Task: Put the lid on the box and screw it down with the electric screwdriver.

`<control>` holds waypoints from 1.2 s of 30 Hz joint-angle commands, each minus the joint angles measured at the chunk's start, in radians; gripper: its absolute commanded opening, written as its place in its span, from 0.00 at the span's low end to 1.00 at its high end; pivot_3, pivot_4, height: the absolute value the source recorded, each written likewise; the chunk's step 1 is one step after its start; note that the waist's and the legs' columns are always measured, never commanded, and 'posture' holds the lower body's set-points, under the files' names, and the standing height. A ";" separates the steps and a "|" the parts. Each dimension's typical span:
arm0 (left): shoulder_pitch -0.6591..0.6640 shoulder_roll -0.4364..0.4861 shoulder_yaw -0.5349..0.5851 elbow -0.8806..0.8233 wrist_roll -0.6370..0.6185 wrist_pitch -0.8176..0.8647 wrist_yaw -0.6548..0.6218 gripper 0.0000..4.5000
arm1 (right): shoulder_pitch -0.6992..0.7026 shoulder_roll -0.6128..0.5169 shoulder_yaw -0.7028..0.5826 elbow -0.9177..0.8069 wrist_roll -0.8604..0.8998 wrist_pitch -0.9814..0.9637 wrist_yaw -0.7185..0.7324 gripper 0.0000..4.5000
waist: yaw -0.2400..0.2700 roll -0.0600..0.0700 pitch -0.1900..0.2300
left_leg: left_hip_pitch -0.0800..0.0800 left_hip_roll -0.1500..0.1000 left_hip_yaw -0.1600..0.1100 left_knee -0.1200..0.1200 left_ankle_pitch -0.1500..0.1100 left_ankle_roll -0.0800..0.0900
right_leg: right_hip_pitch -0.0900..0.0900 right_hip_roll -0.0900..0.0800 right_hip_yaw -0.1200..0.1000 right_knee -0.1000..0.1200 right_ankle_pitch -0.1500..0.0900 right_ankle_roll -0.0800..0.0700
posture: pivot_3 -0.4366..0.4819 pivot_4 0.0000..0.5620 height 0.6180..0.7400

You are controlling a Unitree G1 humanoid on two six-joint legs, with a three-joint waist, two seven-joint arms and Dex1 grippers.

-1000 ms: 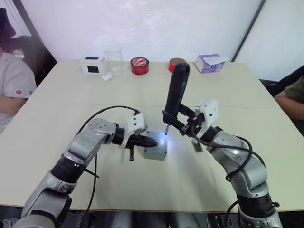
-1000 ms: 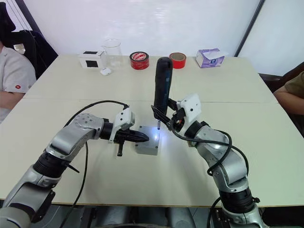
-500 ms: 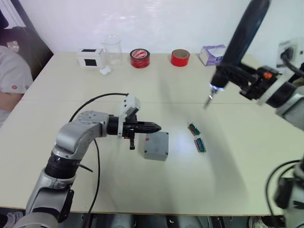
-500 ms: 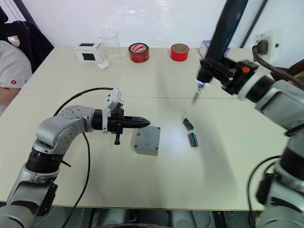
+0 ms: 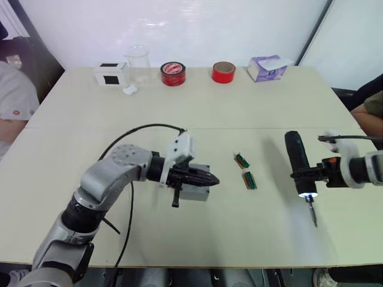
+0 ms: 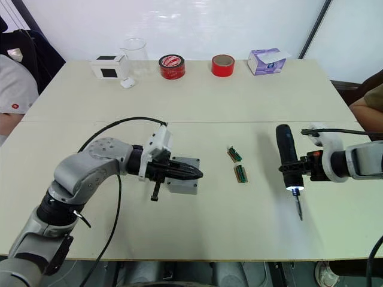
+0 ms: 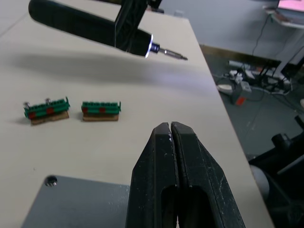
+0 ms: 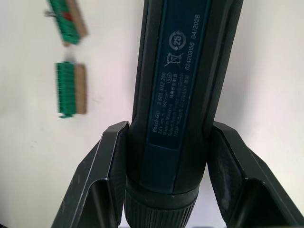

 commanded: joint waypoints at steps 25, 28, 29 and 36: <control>0.011 0.071 0.186 0.176 0.048 -0.081 0.089 0.00 | -0.221 0.053 -0.010 -0.197 -0.351 -0.063 0.259 1.00 | 0.003 0.001 0.000 | 0.000 0.000 0.000 0.001 0.000 0.000 | -0.001 -0.001 0.000 0.001 0.001 0.001 | 0.48 0.27 1.00; -0.010 0.053 0.191 0.246 0.074 -0.101 0.104 0.00 | -0.161 0.154 -0.010 -0.427 -0.296 -0.070 0.255 1.00 | 0.005 -0.003 -0.002 | 0.000 0.001 -0.002 0.000 0.000 0.000 | 0.000 0.000 -0.003 0.001 0.001 0.001 | 0.48 0.27 1.00; -0.015 0.055 0.173 0.268 0.109 -0.125 0.114 0.00 | -0.123 0.198 -0.003 -0.506 -0.272 -0.072 0.253 1.00 | 0.006 -0.004 -0.002 | 0.000 0.001 -0.002 0.000 0.000 0.000 | 0.001 0.000 -0.003 0.001 0.001 0.001 | 0.48 0.27 1.00; 0.018 0.098 0.074 0.292 0.257 -0.207 0.117 0.00 | 0.092 0.441 0.093 -0.771 -0.273 -0.294 0.242 1.00 | 0.006 -0.004 -0.002 | -0.002 -0.001 -0.002 0.002 0.000 0.000 | 0.001 -0.004 -0.004 0.001 0.001 0.002 | 0.48 0.27 1.00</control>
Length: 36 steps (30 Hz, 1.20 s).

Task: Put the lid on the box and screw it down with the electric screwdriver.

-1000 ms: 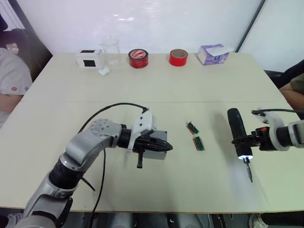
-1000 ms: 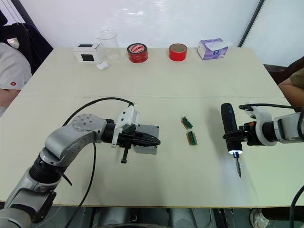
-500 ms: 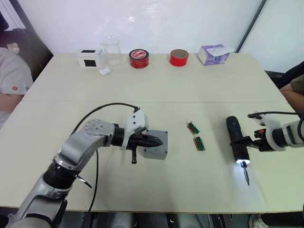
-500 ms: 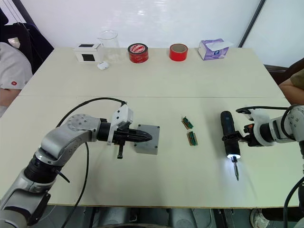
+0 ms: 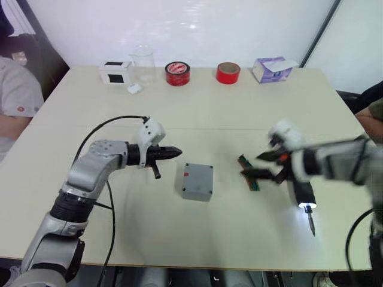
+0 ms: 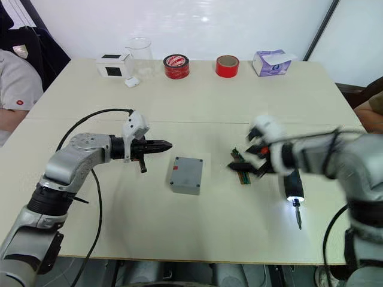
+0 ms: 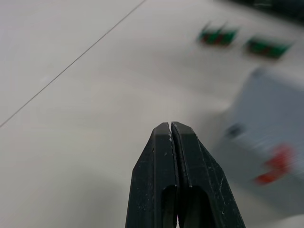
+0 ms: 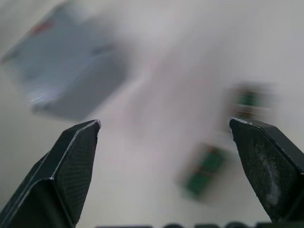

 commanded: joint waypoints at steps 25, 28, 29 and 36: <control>-0.011 -0.066 -0.118 -0.011 0.118 -0.042 -0.046 0.00 | 0.090 0.119 0.161 -0.151 -0.039 -0.092 -0.008 1.00 | -0.002 0.000 0.000 | 0.002 0.000 -0.001 0.001 0.001 -0.001 | 0.002 0.001 -0.001 0.001 0.001 0.001 | 0.48 0.27 1.00; 0.004 -0.022 -0.100 -0.015 0.121 -0.050 -0.071 0.00 | 0.106 0.042 0.087 -0.173 -0.022 -0.107 0.036 1.00 | -0.003 0.000 0.000 | 0.002 0.000 -0.001 0.001 0.001 -0.001 | 0.002 0.001 -0.001 0.001 0.000 0.001 | 0.48 0.27 1.00; 0.012 -0.008 -0.095 -0.021 0.119 -0.047 -0.078 0.00 | 0.110 0.020 0.072 -0.177 -0.020 -0.114 0.050 1.00 | -0.003 0.000 0.000 | 0.002 0.000 -0.001 0.001 0.001 -0.001 | 0.002 0.001 -0.001 0.001 0.000 0.001 | 0.48 0.27 1.00; 0.119 0.095 -0.068 -0.168 0.023 0.036 -0.180 0.00 | 0.084 -0.010 0.069 -0.068 -0.133 -0.256 0.082 1.00 | 0.000 -0.001 0.000 | 0.002 0.002 -0.001 0.001 0.001 -0.001 | 0.002 0.002 -0.001 0.002 0.000 0.001 | 0.48 0.27 1.00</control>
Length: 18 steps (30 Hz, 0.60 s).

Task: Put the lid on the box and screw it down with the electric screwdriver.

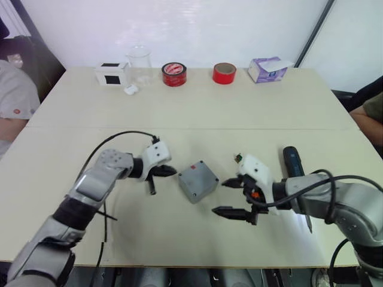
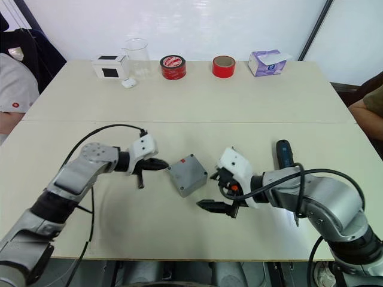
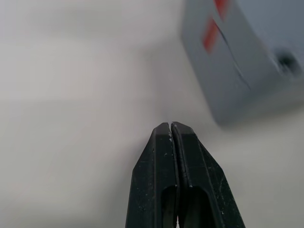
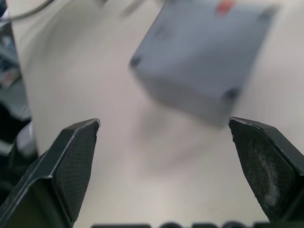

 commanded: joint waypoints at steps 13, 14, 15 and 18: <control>0.023 -0.075 -0.007 -0.122 -0.030 0.046 0.034 0.00 | -0.012 0.005 0.248 0.082 -0.251 -0.201 0.100 1.00 | 0.002 0.000 0.000 | 0.000 -0.001 0.000 0.001 0.000 0.000 | 0.001 -0.001 0.000 0.000 0.000 0.000 | 0.48 0.27 1.00; 0.022 -0.078 -0.007 -0.119 -0.028 0.042 0.038 0.00 | -0.004 0.009 0.243 0.067 -0.240 -0.191 0.103 1.00 | 0.002 0.000 0.000 | 0.000 -0.001 0.000 0.001 0.000 0.000 | 0.001 -0.001 0.000 0.000 0.000 0.000 | 0.48 0.27 1.00; 0.021 -0.080 -0.006 -0.116 -0.027 0.040 0.041 0.00 | 0.001 0.012 0.239 0.057 -0.232 -0.185 0.105 1.00 | 0.002 0.000 0.000 | 0.000 -0.001 0.000 0.001 0.000 0.000 | 0.001 -0.001 0.000 0.000 0.000 0.000 | 0.48 0.27 1.00; 0.015 -0.082 -0.002 -0.107 -0.021 0.036 0.042 0.00 | 0.011 0.025 0.222 0.035 -0.218 -0.162 0.098 1.00 | 0.002 0.000 0.000 | 0.000 -0.001 0.000 0.001 0.000 0.000 | 0.001 -0.001 0.000 0.000 0.000 0.000 | 0.48 0.27 1.00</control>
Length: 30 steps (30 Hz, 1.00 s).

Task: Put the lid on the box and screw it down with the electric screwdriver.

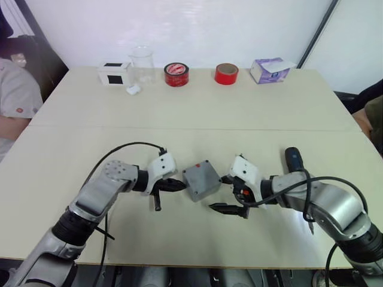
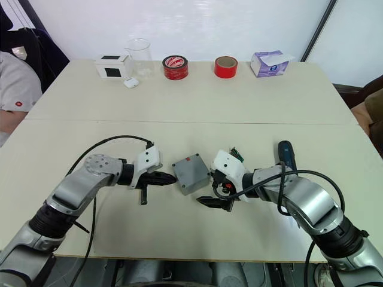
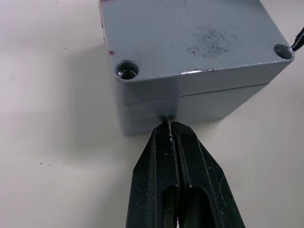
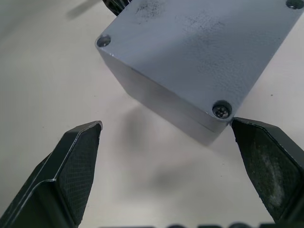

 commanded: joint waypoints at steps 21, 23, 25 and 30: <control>-0.026 0.077 0.071 -0.020 -0.040 0.000 -0.062 0.00 | 0.070 -0.067 -0.268 -0.084 0.107 0.073 0.038 1.00 | 0.000 0.000 0.000 | 0.000 0.000 0.000 0.004 0.000 0.000 | 0.001 0.000 0.000 0.002 0.000 0.000 | 0.48 0.27 1.00; -0.013 0.116 0.103 -0.041 -0.078 0.019 -0.090 0.00 | 0.089 -0.065 -0.386 -0.064 0.160 0.094 0.037 1.00 | 0.000 0.000 0.000 | 0.000 0.000 -0.001 0.004 0.000 0.000 | 0.001 0.000 0.000 0.002 0.000 0.000 | 0.48 0.27 1.00; 0.000 0.139 0.152 -0.062 -0.135 0.049 -0.112 0.00 | 0.088 -0.030 -0.496 -0.007 0.179 0.099 -0.006 1.00 | -0.001 0.000 0.000 | 0.000 0.001 -0.001 0.004 0.000 0.000 | 0.001 0.000 0.000 0.003 0.000 0.000 | 0.48 0.27 1.00; -0.043 0.097 0.242 -0.086 -0.270 0.145 -0.089 0.00 | 0.086 0.049 -0.516 0.152 0.055 -0.014 -0.127 1.00 | 0.002 0.000 0.000 | 0.001 0.001 0.000 0.005 0.000 0.000 | 0.004 0.000 -0.001 0.002 0.000 0.000 | 0.48 0.27 1.00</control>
